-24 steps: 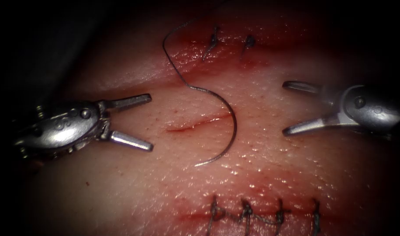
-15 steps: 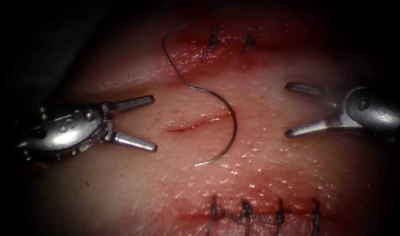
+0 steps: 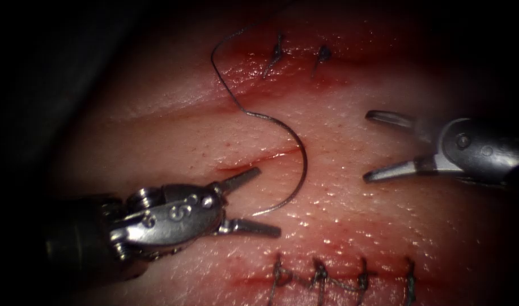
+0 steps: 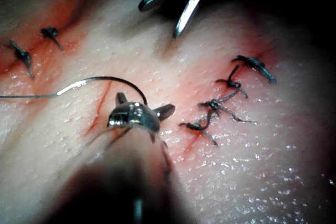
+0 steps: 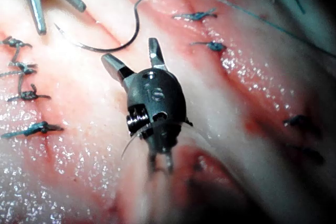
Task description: Wound Closure
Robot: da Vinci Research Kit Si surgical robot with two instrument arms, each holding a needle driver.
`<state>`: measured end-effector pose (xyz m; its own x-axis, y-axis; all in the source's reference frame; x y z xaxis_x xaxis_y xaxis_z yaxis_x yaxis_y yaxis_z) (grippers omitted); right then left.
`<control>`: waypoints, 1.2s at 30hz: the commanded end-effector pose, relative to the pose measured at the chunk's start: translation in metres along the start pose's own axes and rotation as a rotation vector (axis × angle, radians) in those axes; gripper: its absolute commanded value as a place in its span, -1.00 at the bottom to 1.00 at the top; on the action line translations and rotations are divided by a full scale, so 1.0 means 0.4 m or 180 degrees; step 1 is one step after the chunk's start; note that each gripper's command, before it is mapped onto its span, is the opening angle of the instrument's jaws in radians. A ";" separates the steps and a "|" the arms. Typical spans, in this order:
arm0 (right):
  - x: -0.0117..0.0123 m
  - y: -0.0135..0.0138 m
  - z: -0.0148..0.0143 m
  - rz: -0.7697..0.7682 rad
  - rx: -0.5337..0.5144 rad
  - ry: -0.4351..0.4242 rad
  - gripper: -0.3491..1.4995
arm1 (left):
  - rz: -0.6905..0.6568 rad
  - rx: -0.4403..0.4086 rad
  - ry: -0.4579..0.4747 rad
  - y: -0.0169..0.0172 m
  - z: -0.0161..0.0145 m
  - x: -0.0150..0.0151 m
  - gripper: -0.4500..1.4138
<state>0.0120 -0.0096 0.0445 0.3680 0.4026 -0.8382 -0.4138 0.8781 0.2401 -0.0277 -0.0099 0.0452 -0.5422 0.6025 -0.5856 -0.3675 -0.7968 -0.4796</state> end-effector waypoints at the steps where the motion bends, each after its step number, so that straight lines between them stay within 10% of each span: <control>1: -0.0008 -0.0014 0.0028 0.0002 -0.0009 0.0011 0.65 | 0.0013 -0.0025 -0.0100 0.0003 0.0024 -0.0008 0.36; 13: 0.0009 -0.0039 0.0039 0.0000 -0.0024 -0.0031 0.67 | 0.0048 -0.0018 -0.0531 -0.0033 0.0070 -0.0039 0.07; 17: 0.0008 -0.0039 0.0039 0.0000 -0.0026 -0.0031 0.62 | 0.0036 -0.0075 -0.0499 -0.0035 0.0090 -0.0036 -0.54; 18: 0.0007 -0.0040 0.0040 0.0074 -0.0028 -0.0036 0.58 | 0.0158 -0.0100 -0.0495 -0.0037 0.0096 -0.0031 -1.00; 36: 0.0017 0.0088 0.0064 0.0710 0.0350 -0.0026 0.60 | 0.1409 0.0710 -0.0478 -0.0069 0.0038 -0.0005 -1.00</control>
<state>0.0119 -0.0052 0.0458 0.2568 0.6505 -0.7147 -0.4090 0.7432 0.5295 -0.0272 -0.0078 0.0470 -0.7950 0.1642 -0.5840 -0.2102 -0.9776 0.0113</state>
